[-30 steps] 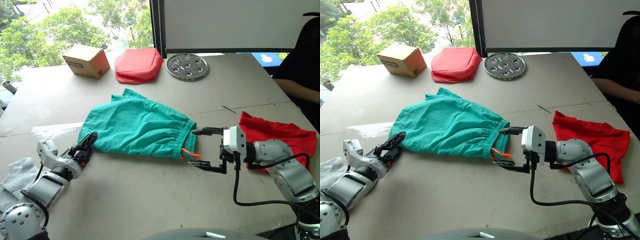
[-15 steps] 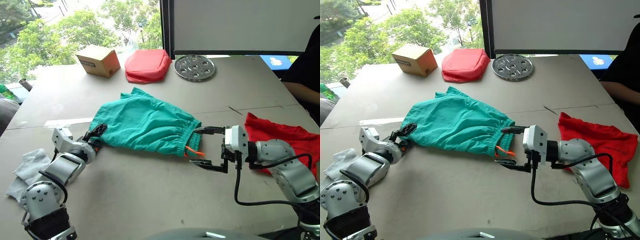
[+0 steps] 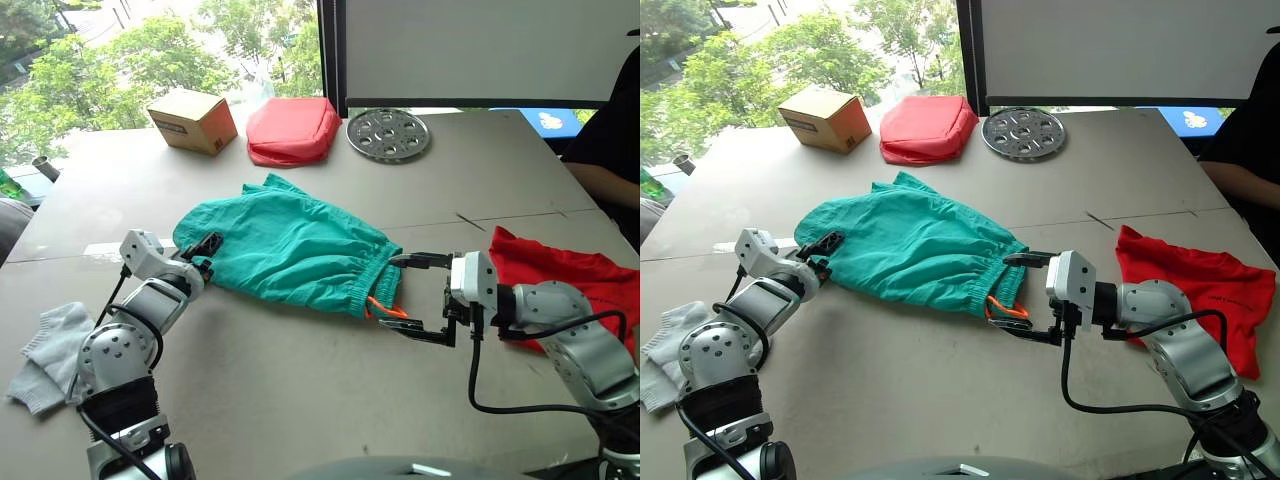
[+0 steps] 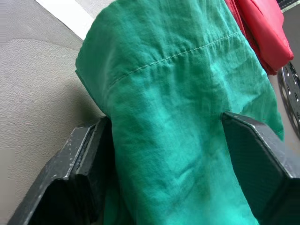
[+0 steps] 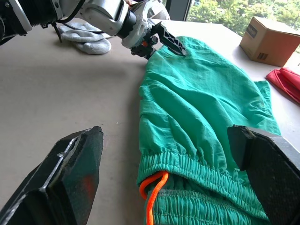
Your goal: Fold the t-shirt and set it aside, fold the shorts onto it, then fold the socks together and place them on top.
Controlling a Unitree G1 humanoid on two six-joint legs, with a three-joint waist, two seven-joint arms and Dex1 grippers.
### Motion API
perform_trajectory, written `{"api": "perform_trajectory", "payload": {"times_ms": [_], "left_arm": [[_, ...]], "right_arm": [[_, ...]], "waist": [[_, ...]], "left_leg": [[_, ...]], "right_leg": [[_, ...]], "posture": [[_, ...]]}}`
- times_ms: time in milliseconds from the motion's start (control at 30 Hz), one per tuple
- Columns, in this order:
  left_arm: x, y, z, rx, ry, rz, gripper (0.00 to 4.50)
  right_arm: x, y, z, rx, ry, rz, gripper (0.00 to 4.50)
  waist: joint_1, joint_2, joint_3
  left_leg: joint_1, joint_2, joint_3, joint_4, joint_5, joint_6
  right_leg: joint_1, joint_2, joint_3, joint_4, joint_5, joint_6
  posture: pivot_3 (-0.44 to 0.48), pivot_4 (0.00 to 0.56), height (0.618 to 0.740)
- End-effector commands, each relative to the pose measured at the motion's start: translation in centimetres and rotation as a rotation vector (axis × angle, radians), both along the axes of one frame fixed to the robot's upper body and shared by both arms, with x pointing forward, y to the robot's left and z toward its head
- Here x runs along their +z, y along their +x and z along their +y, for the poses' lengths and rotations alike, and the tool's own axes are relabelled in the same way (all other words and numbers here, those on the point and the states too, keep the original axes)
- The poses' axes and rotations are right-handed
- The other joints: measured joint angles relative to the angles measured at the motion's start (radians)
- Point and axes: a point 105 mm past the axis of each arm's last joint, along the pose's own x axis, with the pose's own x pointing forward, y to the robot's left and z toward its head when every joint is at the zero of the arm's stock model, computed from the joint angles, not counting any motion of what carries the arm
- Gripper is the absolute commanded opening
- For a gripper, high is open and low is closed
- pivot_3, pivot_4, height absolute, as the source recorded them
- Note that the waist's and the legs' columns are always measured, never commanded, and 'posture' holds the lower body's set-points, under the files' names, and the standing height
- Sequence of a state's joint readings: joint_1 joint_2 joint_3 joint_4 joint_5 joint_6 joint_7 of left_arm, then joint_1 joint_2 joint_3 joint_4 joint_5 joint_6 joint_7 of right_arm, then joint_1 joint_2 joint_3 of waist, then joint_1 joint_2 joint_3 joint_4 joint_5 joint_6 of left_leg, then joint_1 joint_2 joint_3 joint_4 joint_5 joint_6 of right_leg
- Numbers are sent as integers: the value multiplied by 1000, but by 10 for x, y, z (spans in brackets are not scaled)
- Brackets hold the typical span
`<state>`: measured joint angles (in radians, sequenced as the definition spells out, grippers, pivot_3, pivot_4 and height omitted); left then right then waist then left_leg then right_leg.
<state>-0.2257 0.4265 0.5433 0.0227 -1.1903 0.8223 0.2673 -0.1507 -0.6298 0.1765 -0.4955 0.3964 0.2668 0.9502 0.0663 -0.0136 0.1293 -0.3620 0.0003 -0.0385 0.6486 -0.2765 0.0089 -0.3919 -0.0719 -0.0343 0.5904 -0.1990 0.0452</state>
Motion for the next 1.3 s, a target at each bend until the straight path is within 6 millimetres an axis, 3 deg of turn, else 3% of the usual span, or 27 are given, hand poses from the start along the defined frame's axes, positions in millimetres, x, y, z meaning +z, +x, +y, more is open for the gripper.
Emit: {"api": "perform_trajectory", "payload": {"times_ms": [33,133,200,333,433,500,567,667,700,833,967,1067,1300], "left_arm": [[-20,-1,-5,-58,-37,45,1987],[-18,-3,1,-49,-67,21,658],[-14,-5,4,-30,-83,-2,55],[2,-11,13,37,-84,-71,55],[48,-14,11,6,282,-238,55],[73,-14,-3,-81,510,-345,55],[88,-15,-33,-268,768,-473,55],[93,-20,-67,-460,977,-619,55],[94,-23,-87,-565,1045,-698,55],[76,-42,-146,-955,1179,-899,55],[48,-57,-172,-1222,1242,-997,55],[35,-64,-180,-1340,1230,-1038,55],[7,-77,-177,-1606,1225,-1003,55]], "right_arm": [[12,-1,-4,-18,10,-48,4500],[12,-1,-5,-26,6,-45,4500],[11,-1,-6,-30,5,-44,4500],[11,2,-7,-40,6,-46,4500],[12,6,-10,-65,10,-48,4500],[11,7,-12,-75,12,-45,4500],[11,7,-14,-84,14,-41,4500],[10,7,-17,-94,11,-39,4500],[10,7,-20,-108,7,-39,4500],[11,5,-31,-163,-1,-39,4500],[11,2,-38,-208,-4,-34,4500],[11,-2,-39,-224,-7,-31,4500],[7,-10,-39,-253,-6,-1,4500]], "waist": [[0,0,0],[0,0,1],[1,-1,1],[-1,-5,4],[-8,-11,10],[-12,-18,13],[-14,-18,14],[-16,-15,15],[-17,-13,16],[-23,-13,16],[-28,-14,16],[-29,-14,16],[-28,-13,16]], "left_leg": [[0,0,0,0,0,-1],[0,0,-1,0,-1,-1],[-2,0,-2,0,0,-1],[-2,0,-8,0,0,0],[-3,1,-8,-1,0,-1],[-7,1,-8,-1,0,-1],[-7,1,-9,-1,1,-4],[-7,1,-3,-4,-1,-1],[-6,1,-2,-4,-2,0],[-6,2,2,-5,-3,6],[-7,2,6,-5,-4,9],[-7,3,6,-4,-5,10],[-7,4,6,-3,-5,10]], "right_leg": [[0,0,0,0,0,0],[0,0,0,0,0,0],[0,0,-2,0,0,0],[-1,0,-2,-1,0,0],[-3,0,-2,-1,0,0],[-4,1,-1,-1,1,-1],[-6,1,-2,-2,2,-4],[-6,-1,2,-4,2,-4],[-6,-1,3,-4,2,-4],[-8,0,6,-5,2,-4],[-9,0,9,-6,3,-4],[-10,1,9,-6,2,-3],[-9,1,9,-5,0,0]], "posture": [[0,150,740],[0,150,740],[0,150,740],[0,150,740],[0,150,740],[0,150,740],[0,150,740],[0,150,740],[0,150,740],[0,150,740],[0,150,740],[0,150,740],[0,150,740]]}}
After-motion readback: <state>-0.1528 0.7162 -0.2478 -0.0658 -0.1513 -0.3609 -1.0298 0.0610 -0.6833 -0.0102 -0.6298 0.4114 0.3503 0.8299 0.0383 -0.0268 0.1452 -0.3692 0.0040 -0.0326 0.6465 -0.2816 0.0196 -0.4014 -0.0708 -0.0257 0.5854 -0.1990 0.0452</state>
